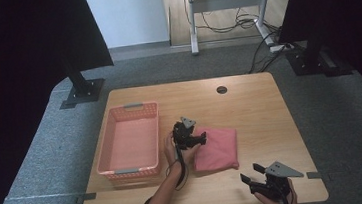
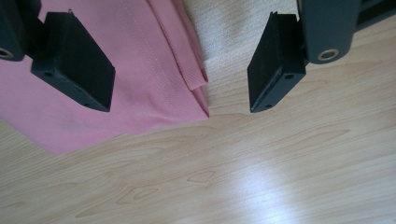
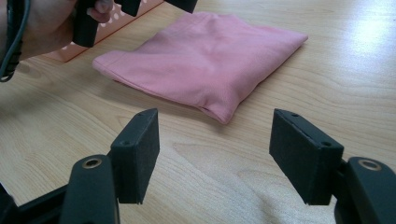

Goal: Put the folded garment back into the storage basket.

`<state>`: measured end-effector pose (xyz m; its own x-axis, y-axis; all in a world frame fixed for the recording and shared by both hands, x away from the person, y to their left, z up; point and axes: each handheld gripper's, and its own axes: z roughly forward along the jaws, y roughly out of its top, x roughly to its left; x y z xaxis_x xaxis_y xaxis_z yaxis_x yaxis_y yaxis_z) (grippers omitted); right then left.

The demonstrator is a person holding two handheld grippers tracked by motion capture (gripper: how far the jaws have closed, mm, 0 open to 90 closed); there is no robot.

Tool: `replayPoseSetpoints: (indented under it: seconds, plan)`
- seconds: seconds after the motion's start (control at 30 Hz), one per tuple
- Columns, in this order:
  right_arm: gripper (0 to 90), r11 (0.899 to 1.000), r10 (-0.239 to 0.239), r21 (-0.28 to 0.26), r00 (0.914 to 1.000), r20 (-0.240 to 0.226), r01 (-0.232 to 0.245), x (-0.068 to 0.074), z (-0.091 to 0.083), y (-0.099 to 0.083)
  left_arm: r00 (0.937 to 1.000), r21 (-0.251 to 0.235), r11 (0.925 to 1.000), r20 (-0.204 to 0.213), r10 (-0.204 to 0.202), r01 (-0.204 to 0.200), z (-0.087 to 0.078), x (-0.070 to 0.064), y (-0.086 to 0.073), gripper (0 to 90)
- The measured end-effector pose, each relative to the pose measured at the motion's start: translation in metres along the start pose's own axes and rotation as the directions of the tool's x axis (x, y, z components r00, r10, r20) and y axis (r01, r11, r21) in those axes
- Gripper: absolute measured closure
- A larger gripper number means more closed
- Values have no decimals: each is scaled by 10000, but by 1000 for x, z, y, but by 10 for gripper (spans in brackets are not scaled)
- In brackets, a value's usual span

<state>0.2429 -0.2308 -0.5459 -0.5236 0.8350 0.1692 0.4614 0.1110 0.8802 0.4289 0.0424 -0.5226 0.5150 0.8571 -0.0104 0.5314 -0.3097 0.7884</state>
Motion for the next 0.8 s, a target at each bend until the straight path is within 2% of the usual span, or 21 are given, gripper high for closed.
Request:
replayPoseSetpoints:
  seconds: [0.8]
  plan:
    - [337,10000,44,12,10000,-55,-44,0,0,0,10000,386,9993,1,16,-16,24,0,5,230]
